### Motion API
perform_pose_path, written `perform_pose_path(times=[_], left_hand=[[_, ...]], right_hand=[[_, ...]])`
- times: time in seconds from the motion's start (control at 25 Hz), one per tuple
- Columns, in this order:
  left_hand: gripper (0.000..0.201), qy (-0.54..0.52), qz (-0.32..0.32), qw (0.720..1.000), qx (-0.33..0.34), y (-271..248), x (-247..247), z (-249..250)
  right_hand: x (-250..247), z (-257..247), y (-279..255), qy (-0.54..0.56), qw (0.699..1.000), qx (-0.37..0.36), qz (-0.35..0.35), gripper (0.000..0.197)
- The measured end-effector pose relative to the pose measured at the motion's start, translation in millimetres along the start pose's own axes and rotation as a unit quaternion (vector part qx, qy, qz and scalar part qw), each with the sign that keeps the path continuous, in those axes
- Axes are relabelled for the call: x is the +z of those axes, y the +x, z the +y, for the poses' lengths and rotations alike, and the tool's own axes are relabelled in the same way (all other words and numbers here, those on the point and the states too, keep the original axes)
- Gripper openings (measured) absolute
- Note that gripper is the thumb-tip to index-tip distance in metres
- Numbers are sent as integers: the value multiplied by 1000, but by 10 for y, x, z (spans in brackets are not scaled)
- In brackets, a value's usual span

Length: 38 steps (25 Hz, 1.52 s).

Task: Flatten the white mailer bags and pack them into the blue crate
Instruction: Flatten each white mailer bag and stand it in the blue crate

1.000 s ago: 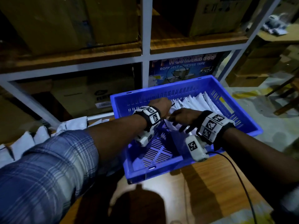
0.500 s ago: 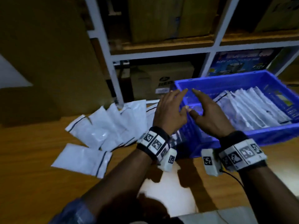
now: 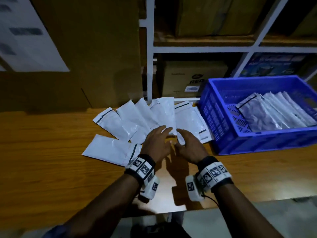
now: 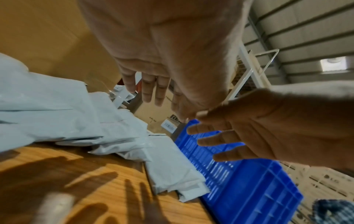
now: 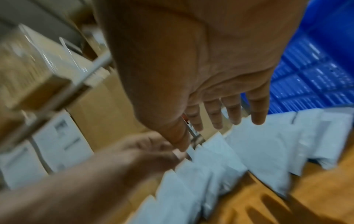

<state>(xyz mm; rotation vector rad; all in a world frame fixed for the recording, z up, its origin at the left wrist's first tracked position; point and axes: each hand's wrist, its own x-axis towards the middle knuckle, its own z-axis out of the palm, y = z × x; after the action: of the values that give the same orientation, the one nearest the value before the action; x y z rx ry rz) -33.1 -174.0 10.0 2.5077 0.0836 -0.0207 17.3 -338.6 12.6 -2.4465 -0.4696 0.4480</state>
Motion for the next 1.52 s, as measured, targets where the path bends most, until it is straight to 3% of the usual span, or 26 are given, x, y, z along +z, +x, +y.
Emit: perform_pose_path(times=[0.32,0.44,0.56,0.68,0.76,0.96,1.08,1.2,1.32,1.44,1.52], left_hand=[[51,28,-17,999,2,667,165,95],[50,41,-25,999,-10,934,281,147],[52,51,-39,998,-16,1130,357,176],[52,59,-43,997,-14,1242,396,202],[54,60,-39,997,-3,1273,407,209],[83,113,-36,989,87,1192,351,277],[92,218,-39,961,165,1026,306,357],[87,301,-66,924,226,806,295,379],[81,343,-82,901,253,509,311,363],[60,392,-81,879,259,159,344,366],[43,410,-83,870,261,-88,417,368]], right_hand=[[5,362,675,-162,974,152,48,64],[89,518,912,-182,967,164,64,67],[129,640,1066,-125,976,157,89,76],[116,710,1135,13,979,174,109,95],[72,693,1114,69,974,176,126,89],[-115,509,743,26,980,137,143,41],[-132,408,318,-28,983,108,147,47],[-89,309,-159,-111,977,57,171,37],[51,297,-623,-143,978,42,147,50],[242,413,-894,-163,975,61,135,58],[321,499,-1017,-196,973,79,88,70]])
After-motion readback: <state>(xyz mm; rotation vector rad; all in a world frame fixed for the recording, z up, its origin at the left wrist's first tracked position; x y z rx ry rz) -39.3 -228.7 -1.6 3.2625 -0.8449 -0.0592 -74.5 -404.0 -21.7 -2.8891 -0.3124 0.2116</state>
